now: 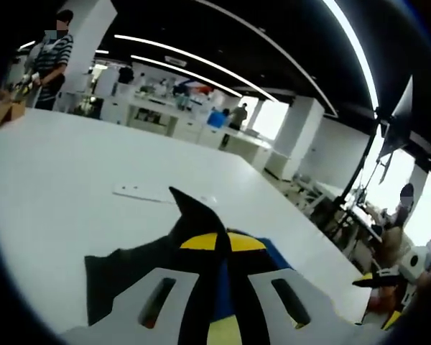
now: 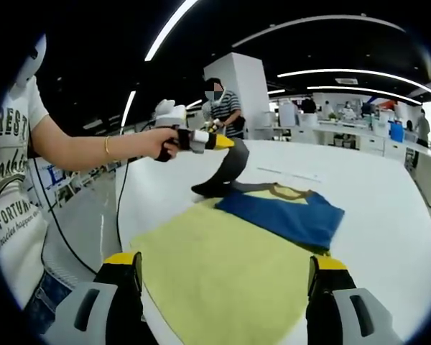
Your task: Fold the garment on the visible template until the final outline fits inside the template.
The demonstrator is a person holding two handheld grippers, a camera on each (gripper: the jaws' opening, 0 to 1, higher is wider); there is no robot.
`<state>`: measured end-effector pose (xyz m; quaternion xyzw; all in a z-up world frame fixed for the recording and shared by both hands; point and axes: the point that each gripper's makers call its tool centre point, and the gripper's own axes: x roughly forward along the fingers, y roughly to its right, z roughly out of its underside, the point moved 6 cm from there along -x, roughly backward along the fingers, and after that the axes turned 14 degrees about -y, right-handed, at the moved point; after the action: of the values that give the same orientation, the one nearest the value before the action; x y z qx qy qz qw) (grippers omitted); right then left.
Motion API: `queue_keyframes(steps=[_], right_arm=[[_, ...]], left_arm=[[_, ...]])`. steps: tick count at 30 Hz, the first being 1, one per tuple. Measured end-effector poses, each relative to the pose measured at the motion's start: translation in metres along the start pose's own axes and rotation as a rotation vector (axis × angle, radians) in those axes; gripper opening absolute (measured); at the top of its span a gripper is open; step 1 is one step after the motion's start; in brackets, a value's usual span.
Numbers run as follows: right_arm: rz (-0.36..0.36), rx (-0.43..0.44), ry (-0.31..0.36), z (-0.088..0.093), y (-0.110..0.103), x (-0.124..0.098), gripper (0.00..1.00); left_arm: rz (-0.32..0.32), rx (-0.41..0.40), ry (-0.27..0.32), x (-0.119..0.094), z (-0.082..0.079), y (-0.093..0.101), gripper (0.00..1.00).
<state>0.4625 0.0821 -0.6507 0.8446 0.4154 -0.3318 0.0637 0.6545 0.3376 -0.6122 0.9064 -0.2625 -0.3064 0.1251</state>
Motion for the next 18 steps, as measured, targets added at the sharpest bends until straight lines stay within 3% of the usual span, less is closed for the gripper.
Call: queue_keyframes(steps=[18], right_arm=[[0.010,0.026,-0.001,0.007,0.006,-0.004,0.95]], left_arm=[[0.069,0.057,-0.032,0.044,0.007,0.040,0.01]])
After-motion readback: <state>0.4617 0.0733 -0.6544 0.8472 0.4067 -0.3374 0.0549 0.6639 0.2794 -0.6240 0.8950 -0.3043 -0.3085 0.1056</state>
